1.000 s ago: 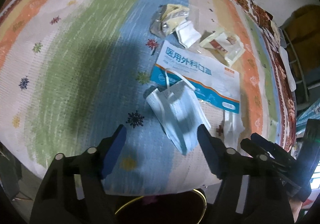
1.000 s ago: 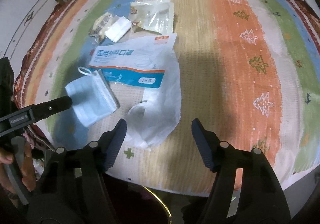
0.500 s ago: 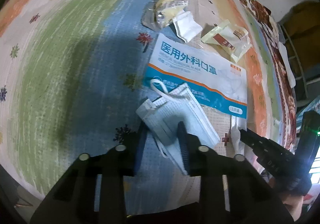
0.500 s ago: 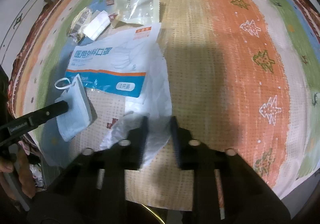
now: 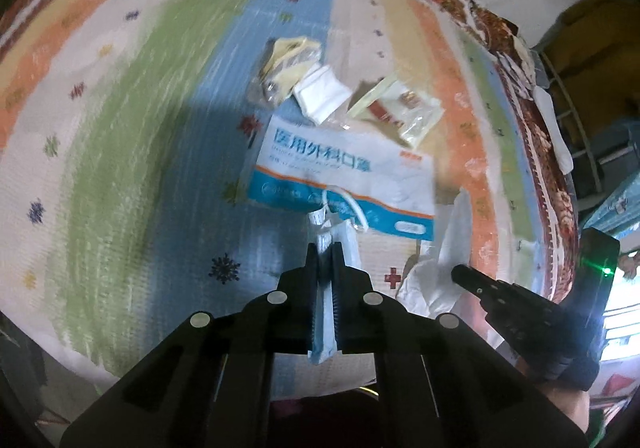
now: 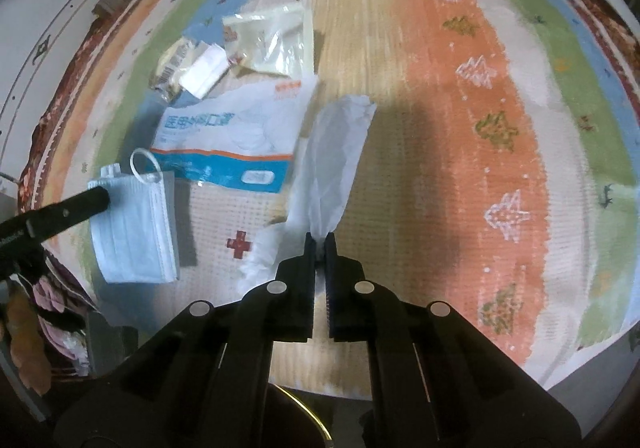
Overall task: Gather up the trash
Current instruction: 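Grasp the blue face mask with the left tool while the right tool grasps the white plastic bag, then carry the blue mask and white bag over the bin with both tools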
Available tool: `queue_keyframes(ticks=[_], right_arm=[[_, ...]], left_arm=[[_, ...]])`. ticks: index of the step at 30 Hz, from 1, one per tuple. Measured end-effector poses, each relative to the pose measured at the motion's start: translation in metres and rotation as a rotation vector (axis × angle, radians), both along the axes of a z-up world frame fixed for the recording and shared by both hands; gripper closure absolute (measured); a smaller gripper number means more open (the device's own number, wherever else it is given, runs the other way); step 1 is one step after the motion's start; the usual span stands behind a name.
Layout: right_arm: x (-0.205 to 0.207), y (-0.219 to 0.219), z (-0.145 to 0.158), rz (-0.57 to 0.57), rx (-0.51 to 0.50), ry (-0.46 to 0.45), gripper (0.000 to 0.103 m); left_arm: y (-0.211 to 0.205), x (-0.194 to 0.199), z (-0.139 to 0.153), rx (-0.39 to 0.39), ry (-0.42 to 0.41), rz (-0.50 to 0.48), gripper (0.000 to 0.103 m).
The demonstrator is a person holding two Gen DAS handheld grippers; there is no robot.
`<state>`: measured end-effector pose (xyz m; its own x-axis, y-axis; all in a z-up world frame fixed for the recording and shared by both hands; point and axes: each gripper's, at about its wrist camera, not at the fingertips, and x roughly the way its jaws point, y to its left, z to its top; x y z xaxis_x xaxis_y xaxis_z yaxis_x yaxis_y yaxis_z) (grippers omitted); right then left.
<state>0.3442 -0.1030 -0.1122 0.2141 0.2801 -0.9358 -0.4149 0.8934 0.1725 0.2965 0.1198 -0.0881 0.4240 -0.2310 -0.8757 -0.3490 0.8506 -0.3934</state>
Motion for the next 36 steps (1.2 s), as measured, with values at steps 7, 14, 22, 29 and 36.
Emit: queue_keyframes(ticks=[7,14,22,29,36], right_arm=[[-0.030,0.008,0.040,0.068,0.032,-0.106,0.100],[-0.050,0.014,0.062,0.106,0.044,-0.183,0.100],[-0.073,0.007,0.082,0.126,0.068,-0.255,0.100],[-0.104,0.001,0.105,0.158,0.094,-0.351,0.100],[-0.147,-0.011,0.128,0.178,0.147,-0.438,0.100]], left_arm=[[-0.015,-0.007,0.019,0.068,-0.031,-0.036,0.098],[-0.026,-0.027,0.049,0.131,-0.098,-0.061,0.098],[-0.030,-0.048,0.074,0.169,-0.158,-0.069,0.099],[-0.041,-0.078,0.096,0.170,-0.226,-0.083,0.099],[-0.050,-0.118,0.114,0.204,-0.288,-0.070,0.099]])
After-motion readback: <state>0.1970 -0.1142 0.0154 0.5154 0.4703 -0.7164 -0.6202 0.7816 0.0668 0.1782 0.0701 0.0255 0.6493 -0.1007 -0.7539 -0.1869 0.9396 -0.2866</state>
